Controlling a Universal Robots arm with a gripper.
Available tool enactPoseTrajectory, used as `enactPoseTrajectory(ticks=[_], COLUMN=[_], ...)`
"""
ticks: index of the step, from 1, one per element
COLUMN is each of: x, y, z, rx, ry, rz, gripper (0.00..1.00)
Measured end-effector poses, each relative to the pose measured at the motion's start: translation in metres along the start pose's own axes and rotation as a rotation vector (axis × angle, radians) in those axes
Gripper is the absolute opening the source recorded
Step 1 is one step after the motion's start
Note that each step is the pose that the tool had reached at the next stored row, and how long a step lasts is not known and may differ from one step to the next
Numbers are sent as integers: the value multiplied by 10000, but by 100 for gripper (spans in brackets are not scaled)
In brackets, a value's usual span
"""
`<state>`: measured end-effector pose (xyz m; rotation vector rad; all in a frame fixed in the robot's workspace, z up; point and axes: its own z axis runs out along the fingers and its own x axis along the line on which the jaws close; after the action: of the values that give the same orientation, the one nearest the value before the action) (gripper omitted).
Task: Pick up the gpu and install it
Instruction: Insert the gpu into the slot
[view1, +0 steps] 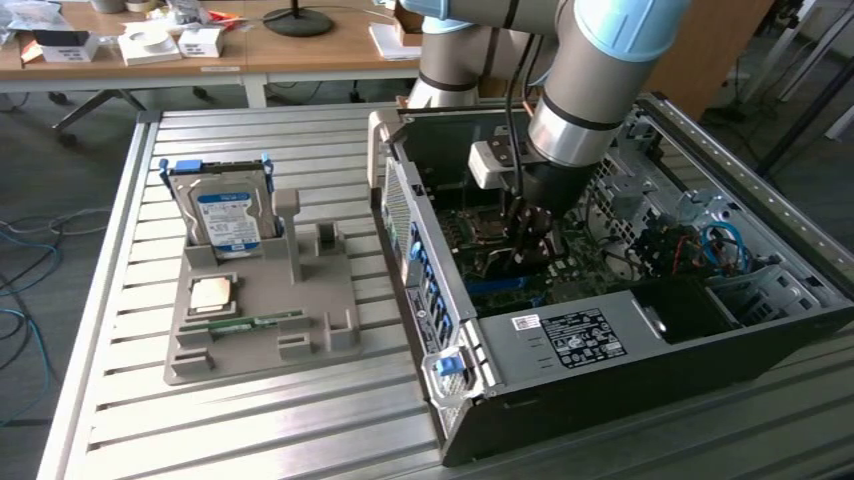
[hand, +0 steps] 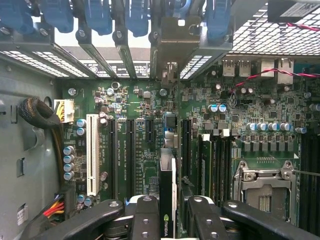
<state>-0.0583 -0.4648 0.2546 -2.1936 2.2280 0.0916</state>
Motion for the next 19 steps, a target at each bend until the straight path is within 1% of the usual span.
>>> enactPoseTrajectory(ticks=[3, 6, 9, 19], x=[0, 0, 0, 0], y=[-1, 1, 2, 34], z=[1, 1, 1, 1], rx=[14, 69, 107, 129], ry=[-2, -2, -2, -2], rz=[-4, -11, -16, -18], gripper=[27, 27, 27, 27])
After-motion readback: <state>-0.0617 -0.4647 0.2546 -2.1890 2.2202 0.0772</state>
